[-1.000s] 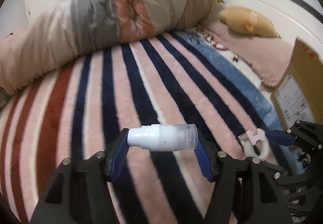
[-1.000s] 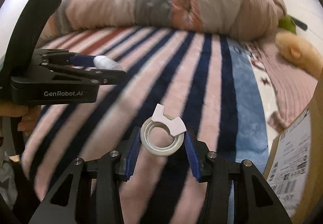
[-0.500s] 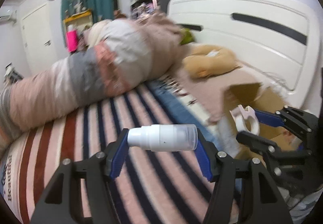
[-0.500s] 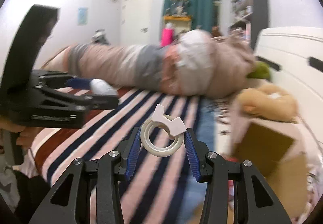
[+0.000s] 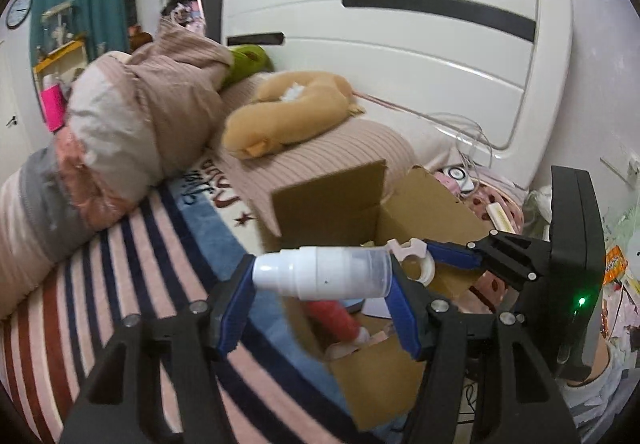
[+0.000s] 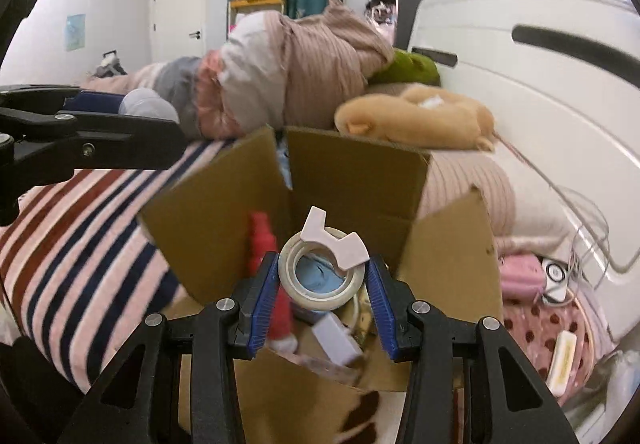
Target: Organize rigid objects
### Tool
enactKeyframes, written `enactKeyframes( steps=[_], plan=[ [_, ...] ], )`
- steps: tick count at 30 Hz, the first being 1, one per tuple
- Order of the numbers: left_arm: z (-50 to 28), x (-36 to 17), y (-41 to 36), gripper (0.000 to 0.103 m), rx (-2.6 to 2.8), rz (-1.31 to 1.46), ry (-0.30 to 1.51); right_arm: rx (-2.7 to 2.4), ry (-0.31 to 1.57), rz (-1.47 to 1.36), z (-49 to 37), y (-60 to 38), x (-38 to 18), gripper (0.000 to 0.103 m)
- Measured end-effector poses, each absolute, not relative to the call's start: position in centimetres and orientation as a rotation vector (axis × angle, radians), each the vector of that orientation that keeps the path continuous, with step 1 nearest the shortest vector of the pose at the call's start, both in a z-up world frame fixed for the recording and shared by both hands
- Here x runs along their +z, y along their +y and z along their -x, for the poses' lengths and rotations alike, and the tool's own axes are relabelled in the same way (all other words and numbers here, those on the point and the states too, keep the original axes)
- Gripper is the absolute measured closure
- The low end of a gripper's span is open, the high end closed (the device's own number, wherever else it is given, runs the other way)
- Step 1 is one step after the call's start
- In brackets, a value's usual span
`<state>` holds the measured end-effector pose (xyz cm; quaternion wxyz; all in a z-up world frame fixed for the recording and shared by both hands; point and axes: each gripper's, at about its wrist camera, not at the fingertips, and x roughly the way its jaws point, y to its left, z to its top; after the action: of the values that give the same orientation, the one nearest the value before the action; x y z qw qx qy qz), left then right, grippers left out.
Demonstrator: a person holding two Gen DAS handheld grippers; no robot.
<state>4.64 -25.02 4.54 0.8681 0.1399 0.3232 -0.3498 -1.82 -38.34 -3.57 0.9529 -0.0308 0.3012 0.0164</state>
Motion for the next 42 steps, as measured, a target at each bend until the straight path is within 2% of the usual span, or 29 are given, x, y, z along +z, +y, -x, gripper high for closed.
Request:
enactKeyframes(
  steps=[5,8,15,17,21,24,25,31,34,36,38,42],
  plan=[
    [-5.4,2.6,-27.7,0.045,-0.768,-0.317,0.741,0.032,0.623,0.045,2.4,-39.8,-4.4,0.062],
    [-5.9,1.4,-28.8,0.045,-0.783,-0.338,0.775,0.043,0.620,0.042,2.3,-40.0,-4.5,0.054],
    [-6.5,0.3,-29.0,0.044,-0.792,-0.360,0.817,0.051,0.623,0.048,1.9,-40.0,-4.6,0.053],
    [-6.5,0.4,-28.9,0.042,-0.798,-0.357,0.816,0.050,0.624,0.053,1.9,-39.9,-4.5,0.053],
    [-6.2,1.0,-28.0,0.030,-0.794,-0.342,0.796,0.056,0.624,0.059,1.7,-39.5,-4.1,0.052],
    [-5.9,1.9,-26.6,0.030,-0.797,-0.303,0.778,0.064,0.619,0.068,1.6,-39.1,-3.7,0.050],
    [-5.8,2.2,-26.1,0.026,-0.790,-0.287,0.770,0.073,0.614,0.069,1.5,-38.9,-3.4,0.049],
    [-4.6,5.0,-20.7,0.009,-0.688,-0.170,0.647,0.152,0.535,0.079,1.6,-37.6,-1.0,0.031],
    [-4.0,5.9,-17.7,0.001,-0.595,-0.120,0.584,0.182,0.468,0.076,1.7,-37.0,0.5,0.017],
    [-3.6,6.2,-15.6,0.001,-0.520,-0.086,0.546,0.199,0.422,0.073,1.8,-36.6,1.3,0.005],
    [-3.4,6.1,-13.4,0.001,-0.429,-0.054,0.530,0.230,0.363,0.058,2.0,-36.2,2.2,0.001],
    [-2.9,5.5,-10.2,0.001,-0.322,-0.011,0.508,0.286,0.295,0.040,2.4,-35.2,2.8,0.000]
  ],
)
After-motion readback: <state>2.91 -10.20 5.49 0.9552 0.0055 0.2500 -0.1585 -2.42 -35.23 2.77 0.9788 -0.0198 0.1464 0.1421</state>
